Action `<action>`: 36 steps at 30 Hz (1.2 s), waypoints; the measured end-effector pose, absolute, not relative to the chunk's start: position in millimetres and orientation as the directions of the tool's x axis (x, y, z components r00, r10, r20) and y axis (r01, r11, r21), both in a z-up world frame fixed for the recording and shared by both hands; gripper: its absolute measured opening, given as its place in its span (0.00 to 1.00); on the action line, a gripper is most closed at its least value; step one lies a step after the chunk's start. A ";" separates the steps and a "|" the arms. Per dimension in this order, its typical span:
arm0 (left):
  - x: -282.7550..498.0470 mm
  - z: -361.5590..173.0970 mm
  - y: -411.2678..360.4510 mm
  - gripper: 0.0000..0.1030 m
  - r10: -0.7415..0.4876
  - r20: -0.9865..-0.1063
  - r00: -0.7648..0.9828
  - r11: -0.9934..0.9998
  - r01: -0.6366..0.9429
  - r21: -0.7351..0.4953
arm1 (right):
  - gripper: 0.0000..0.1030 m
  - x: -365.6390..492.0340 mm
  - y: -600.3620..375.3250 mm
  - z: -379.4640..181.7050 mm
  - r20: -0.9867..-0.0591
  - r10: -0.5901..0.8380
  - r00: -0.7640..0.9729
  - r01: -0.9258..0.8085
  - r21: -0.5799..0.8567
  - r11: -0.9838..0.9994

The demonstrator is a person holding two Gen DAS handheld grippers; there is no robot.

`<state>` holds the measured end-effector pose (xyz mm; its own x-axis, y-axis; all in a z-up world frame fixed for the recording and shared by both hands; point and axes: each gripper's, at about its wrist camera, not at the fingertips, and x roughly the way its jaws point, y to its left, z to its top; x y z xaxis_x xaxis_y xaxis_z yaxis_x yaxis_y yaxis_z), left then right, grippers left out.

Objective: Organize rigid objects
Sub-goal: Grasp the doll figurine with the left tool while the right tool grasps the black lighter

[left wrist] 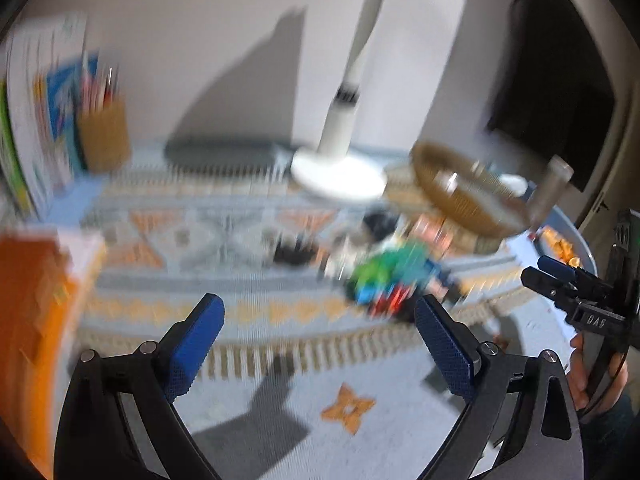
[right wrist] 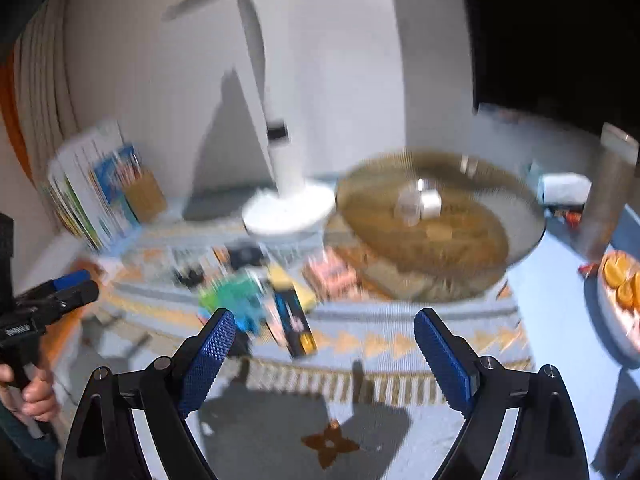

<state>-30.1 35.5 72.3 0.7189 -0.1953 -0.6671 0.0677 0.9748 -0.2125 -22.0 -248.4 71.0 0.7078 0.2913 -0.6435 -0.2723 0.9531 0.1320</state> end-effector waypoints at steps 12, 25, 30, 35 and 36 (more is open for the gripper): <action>-14.3 32.4 2.0 0.93 -0.346 -0.746 0.569 0.932 0.116 -0.344 | 0.58 15.9 -240.5 34.3 -0.773 0.430 0.466 -0.320 0.305 0.897; 31.1 19.6 -70.8 0.84 -0.169 -0.801 0.574 0.979 0.001 -0.205 | 0.56 59.3 -242.8 34.1 -0.808 0.379 0.451 -0.361 0.223 0.905; 16.1 23.0 -53.7 0.74 -0.185 -0.804 0.565 0.978 0.025 -0.207 | 0.56 65.9 -231.0 28.6 -0.800 0.447 0.400 -0.416 0.276 0.866; -4.5 19.2 -26.3 0.74 -0.183 -0.819 0.544 0.979 0.021 -0.204 | 0.56 66.2 -213.5 22.3 -0.809 0.431 0.399 -0.436 0.246 0.866; -9.2 20.4 -20.8 0.74 -0.185 -0.822 0.538 0.979 0.028 -0.201 | 0.56 66.7 -210.6 20.4 -0.814 0.421 0.401 -0.436 0.235 0.869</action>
<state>-9.2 -20.8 20.4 0.5385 -0.1846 -0.8222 0.0285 0.9791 -0.2012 66.7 -210.6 20.4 0.4006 0.4208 -0.8139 -0.4356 0.8690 0.2349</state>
